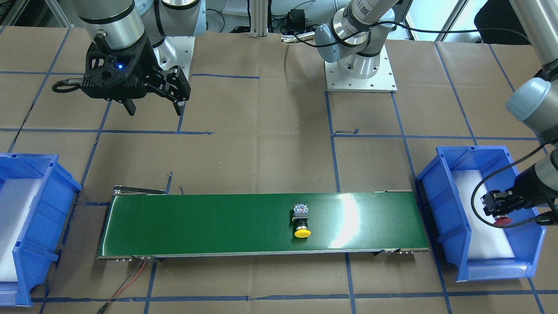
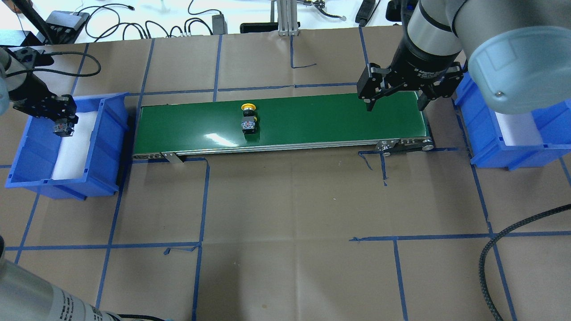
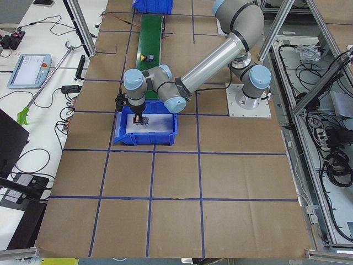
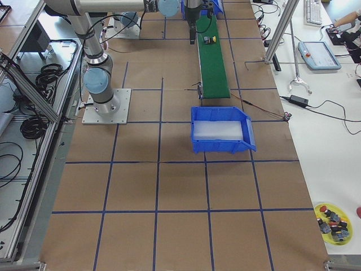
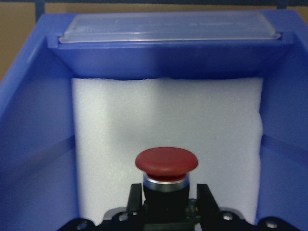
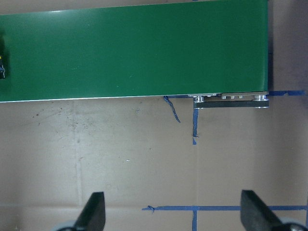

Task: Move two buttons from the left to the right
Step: 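Lower the left gripper and grasp the red-capped button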

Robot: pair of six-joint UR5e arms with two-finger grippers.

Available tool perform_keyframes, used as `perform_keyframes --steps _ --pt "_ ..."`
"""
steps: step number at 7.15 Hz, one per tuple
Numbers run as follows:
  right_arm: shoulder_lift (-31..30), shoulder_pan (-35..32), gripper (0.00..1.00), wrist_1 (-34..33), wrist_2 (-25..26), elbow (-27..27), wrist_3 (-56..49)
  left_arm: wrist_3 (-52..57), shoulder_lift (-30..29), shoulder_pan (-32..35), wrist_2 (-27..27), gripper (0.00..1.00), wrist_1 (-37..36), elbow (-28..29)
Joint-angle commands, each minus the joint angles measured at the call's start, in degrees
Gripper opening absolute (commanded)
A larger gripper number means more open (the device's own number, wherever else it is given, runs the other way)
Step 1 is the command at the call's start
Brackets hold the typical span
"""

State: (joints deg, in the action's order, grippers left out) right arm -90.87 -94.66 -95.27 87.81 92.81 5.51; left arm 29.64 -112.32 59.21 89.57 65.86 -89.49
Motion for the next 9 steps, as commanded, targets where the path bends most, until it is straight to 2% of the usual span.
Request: perform_keyframes --steps 1,2,5,6,9 --pt "0.16 0.00 1.00 0.00 0.25 0.00 0.02 0.06 5.60 0.12 0.60 0.00 11.87 4.12" --pt "0.25 0.00 1.00 0.00 0.43 0.00 -0.15 -0.02 7.36 0.29 1.13 0.00 15.05 5.10" --pt "0.25 0.00 1.00 0.00 0.26 0.09 -0.06 -1.43 7.38 1.17 1.13 0.00 15.17 4.32" --pt "0.69 0.00 1.00 0.00 0.17 0.00 -0.15 -1.95 6.68 2.57 1.05 0.00 14.48 3.71" --pt "0.87 0.00 1.00 -0.26 0.17 0.00 0.81 -12.82 6.06 11.08 0.87 0.00 14.21 3.71"
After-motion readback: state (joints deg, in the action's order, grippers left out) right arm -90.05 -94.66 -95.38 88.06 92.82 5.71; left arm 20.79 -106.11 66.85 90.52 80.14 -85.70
